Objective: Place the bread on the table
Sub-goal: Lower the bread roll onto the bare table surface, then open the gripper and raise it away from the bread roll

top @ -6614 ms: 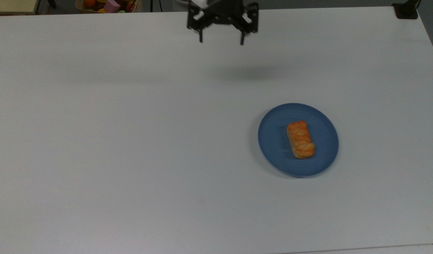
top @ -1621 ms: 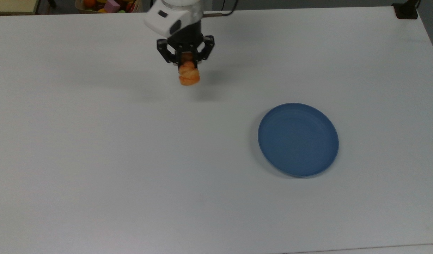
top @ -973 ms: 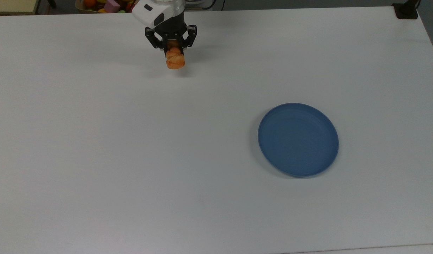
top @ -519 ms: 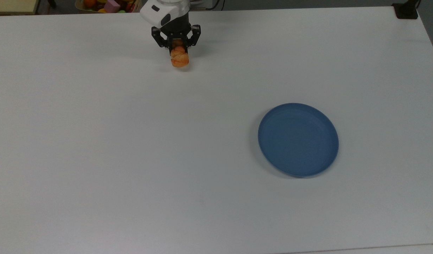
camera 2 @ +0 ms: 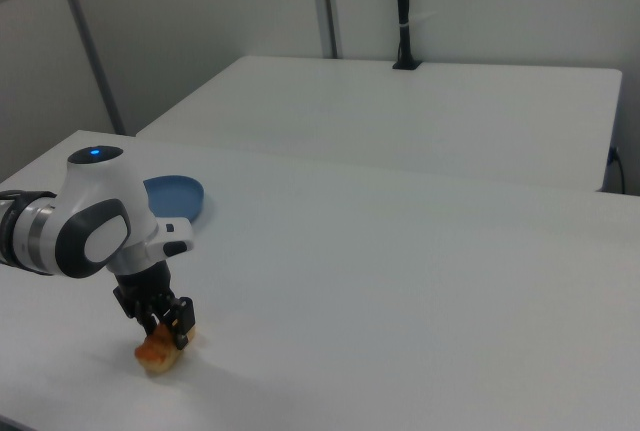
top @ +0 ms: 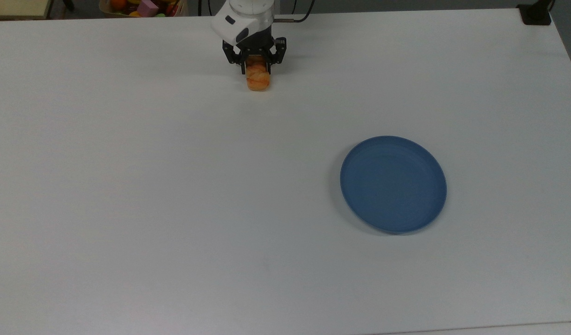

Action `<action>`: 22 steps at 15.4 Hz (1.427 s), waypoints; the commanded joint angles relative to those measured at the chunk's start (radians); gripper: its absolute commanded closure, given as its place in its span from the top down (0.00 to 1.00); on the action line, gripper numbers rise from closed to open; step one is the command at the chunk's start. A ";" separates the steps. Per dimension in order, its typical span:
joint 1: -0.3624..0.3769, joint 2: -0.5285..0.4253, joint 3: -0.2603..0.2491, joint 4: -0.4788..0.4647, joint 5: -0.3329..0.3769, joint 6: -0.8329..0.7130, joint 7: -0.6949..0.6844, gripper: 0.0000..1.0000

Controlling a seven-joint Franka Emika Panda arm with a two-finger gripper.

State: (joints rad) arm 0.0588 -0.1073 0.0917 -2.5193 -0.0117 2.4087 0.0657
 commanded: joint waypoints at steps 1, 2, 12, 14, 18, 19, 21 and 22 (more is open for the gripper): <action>0.007 0.012 -0.004 -0.006 -0.039 -0.005 0.025 1.00; 0.007 0.011 -0.004 -0.001 -0.040 -0.020 0.023 1.00; -0.007 0.009 -0.004 0.288 -0.047 -0.330 0.023 1.00; -0.007 0.018 -0.009 0.411 -0.047 -0.457 0.013 1.00; -0.017 0.018 -0.010 0.598 -0.045 -0.594 0.011 1.00; -0.014 0.018 -0.010 0.625 -0.045 -0.615 0.011 1.00; -0.011 0.020 -0.010 0.694 -0.045 -0.661 0.011 1.00; -0.010 0.021 -0.010 0.718 -0.043 -0.683 0.012 1.00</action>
State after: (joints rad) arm 0.0384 -0.0988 0.0851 -1.8932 -0.0430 1.8062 0.0671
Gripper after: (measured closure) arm 0.000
